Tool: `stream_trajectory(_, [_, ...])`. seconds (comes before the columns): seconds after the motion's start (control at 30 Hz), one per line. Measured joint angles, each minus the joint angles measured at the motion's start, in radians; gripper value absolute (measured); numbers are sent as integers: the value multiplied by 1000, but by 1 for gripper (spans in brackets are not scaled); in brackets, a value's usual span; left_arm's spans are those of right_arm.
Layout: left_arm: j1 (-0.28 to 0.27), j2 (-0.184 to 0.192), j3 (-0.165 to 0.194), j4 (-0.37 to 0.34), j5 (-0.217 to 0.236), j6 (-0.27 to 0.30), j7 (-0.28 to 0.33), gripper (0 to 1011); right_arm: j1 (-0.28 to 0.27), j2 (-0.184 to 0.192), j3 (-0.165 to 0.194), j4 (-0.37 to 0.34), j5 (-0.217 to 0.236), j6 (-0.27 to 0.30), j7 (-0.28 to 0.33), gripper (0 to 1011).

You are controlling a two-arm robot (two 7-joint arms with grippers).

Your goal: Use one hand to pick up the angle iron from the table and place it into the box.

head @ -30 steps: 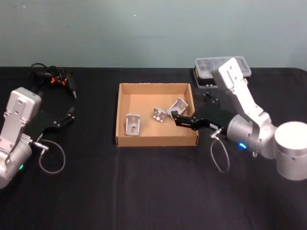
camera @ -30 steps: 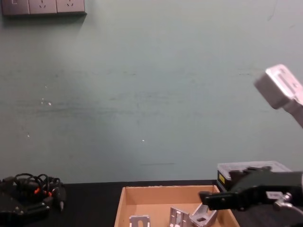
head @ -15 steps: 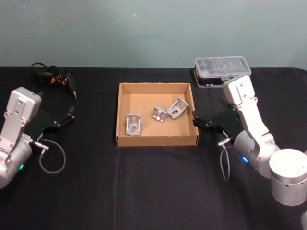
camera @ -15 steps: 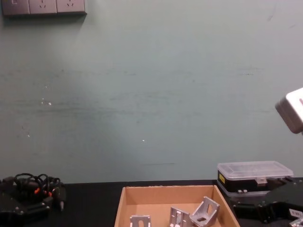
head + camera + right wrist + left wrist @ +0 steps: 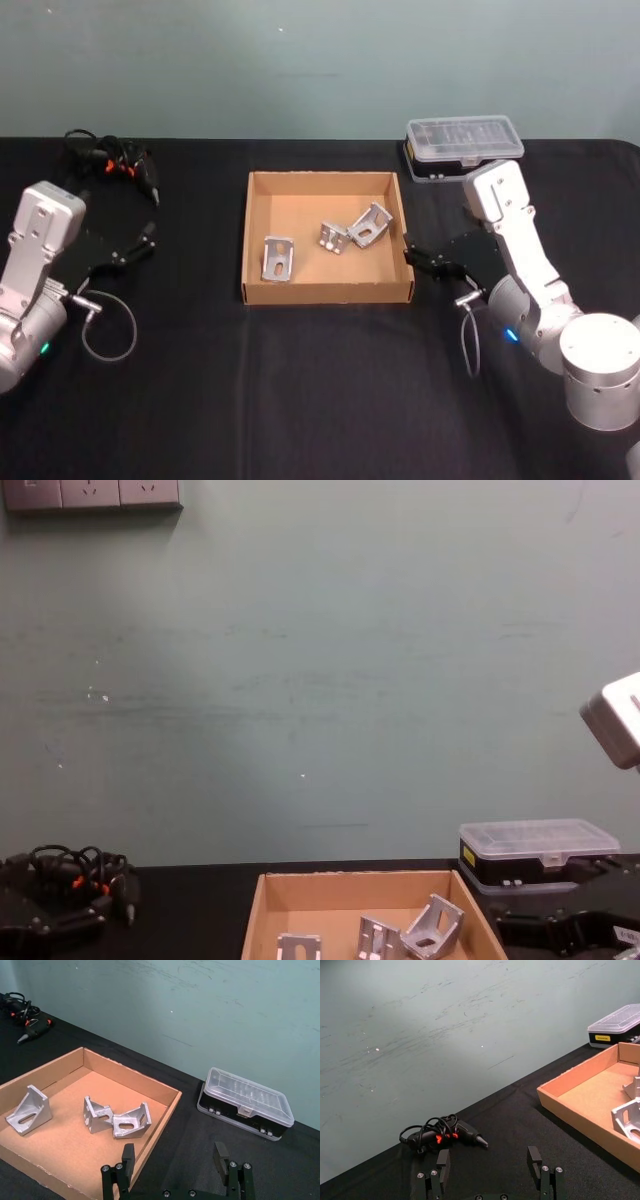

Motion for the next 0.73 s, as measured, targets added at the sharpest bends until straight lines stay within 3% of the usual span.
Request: stream_trajectory(0.73, [0,0,0,0,0,0,0,1011,0,0,0,-2,3,1,-1,1003])
